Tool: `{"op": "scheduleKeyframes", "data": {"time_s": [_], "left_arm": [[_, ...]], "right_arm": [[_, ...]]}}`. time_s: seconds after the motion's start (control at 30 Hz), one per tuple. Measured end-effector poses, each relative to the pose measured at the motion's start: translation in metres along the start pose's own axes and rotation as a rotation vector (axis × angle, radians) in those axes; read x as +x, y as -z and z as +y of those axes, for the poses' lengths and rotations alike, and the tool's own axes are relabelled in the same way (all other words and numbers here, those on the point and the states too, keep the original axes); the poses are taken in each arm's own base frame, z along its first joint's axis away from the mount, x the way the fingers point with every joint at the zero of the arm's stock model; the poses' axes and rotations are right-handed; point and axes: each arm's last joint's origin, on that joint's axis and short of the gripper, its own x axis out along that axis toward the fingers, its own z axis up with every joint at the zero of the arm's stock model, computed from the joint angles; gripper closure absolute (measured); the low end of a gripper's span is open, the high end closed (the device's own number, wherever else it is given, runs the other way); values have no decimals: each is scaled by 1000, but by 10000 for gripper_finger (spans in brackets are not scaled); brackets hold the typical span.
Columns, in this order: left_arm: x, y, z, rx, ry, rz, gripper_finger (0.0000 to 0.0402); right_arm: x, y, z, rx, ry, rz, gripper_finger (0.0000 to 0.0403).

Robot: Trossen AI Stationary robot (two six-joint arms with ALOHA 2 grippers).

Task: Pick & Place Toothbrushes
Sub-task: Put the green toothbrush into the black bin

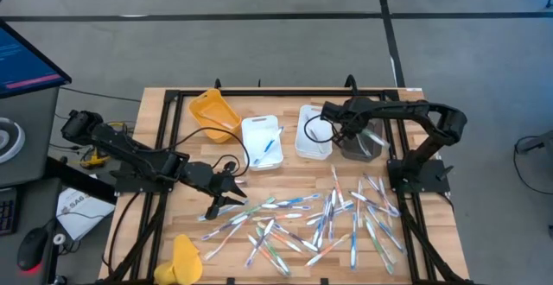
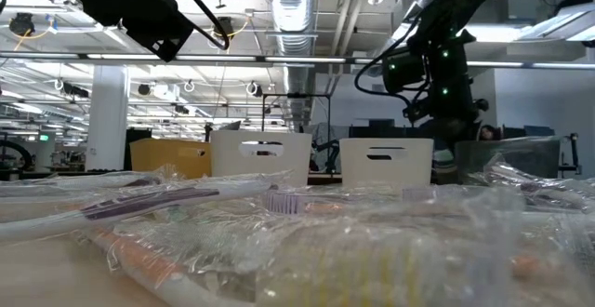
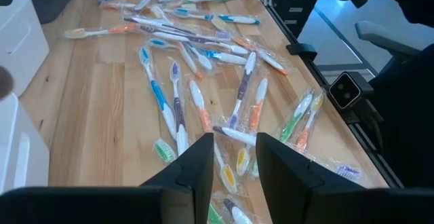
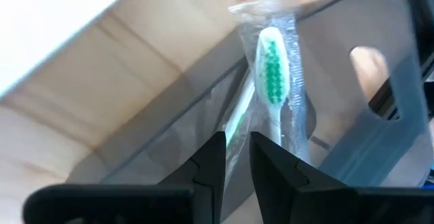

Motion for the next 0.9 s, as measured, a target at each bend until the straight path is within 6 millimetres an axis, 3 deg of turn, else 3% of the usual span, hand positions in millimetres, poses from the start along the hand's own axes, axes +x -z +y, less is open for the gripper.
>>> {"op": "scheduleKeyframes", "data": {"time_s": [0.9], "left_arm": [[0, 0, 0, 0, 0, 1, 298]], "right_arm": [[2, -1, -6, 115, 58, -3, 342]]}}
